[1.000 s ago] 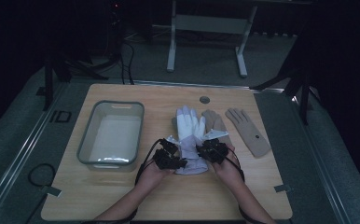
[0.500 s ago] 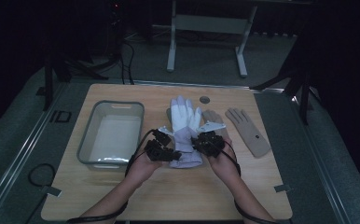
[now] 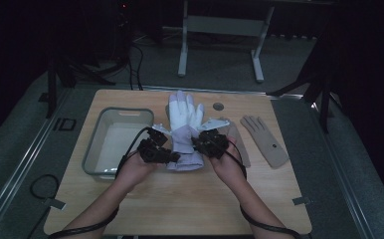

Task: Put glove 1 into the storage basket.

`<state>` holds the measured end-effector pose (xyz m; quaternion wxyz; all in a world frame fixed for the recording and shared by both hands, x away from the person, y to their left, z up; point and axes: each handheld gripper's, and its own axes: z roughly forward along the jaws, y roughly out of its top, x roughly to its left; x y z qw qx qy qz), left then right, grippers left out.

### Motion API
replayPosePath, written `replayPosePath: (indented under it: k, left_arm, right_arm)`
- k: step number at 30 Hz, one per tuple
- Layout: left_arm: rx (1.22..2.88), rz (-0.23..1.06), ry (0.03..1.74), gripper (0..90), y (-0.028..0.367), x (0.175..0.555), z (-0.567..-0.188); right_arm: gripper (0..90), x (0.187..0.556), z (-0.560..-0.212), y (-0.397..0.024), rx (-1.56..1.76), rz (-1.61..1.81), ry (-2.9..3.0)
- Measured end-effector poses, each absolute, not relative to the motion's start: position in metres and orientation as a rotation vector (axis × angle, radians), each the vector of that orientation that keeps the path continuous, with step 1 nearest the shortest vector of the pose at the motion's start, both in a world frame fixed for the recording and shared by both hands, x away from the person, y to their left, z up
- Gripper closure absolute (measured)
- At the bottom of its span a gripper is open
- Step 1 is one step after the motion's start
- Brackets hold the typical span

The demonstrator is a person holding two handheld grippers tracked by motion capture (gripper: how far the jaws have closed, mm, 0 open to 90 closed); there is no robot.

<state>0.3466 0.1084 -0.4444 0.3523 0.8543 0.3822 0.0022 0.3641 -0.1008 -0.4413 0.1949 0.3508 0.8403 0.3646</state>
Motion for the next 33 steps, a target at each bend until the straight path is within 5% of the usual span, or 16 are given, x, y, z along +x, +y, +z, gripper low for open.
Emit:
replayPosePath:
  k: [33]
  left_arm:
    - [2.234,0.046,1.145,74.4,0.249,0.340,-0.410]
  right_arm:
    - [80.2,0.380,-0.419,0.044,0.862,1.121,2.452]
